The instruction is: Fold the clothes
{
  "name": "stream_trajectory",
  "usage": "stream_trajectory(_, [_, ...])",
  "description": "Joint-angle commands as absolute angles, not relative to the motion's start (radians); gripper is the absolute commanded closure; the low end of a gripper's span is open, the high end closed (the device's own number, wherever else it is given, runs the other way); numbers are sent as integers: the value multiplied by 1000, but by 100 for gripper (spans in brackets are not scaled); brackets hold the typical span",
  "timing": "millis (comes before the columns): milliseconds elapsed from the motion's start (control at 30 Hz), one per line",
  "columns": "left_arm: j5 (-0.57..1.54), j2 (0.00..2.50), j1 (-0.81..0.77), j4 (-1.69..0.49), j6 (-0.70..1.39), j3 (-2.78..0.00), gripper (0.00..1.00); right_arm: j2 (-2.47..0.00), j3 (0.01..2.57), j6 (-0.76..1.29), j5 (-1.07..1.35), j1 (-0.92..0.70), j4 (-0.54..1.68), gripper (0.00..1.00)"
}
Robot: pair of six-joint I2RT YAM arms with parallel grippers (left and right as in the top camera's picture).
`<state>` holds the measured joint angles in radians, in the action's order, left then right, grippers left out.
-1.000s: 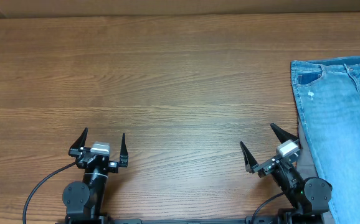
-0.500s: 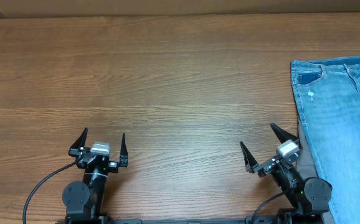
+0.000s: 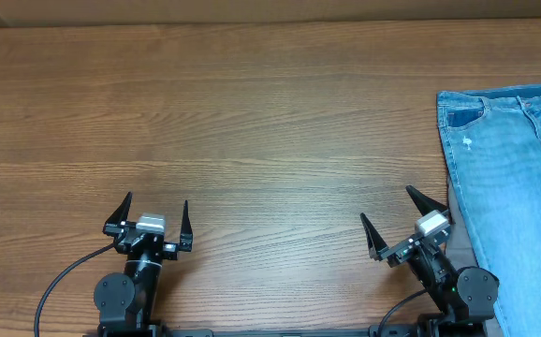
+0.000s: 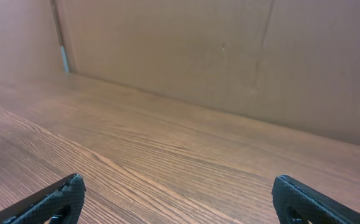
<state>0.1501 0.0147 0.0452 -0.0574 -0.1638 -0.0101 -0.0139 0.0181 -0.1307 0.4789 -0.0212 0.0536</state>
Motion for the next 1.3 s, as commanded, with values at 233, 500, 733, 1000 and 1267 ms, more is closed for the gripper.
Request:
stream_trajectory(233, [473,4,39,21,-38,-5,0,-5,9,93,597,-18,-25,0])
stream_trajectory(500, [507,5,39,190,102,-62,0,-7,117,244,579,-18,-84,0])
stream_trajectory(733, [351,106,39,-113,101,-334,0,-136,359,235,379,-18,189,0])
stream_trajectory(1000, [208,535,39,-509,88,-818,0,-600,801,146,322,-18,546,0])
stream_trajectory(1267, [207,1037,39,-952,41,-1337,0,-1133,1378,-35,277,-18,1011,0])
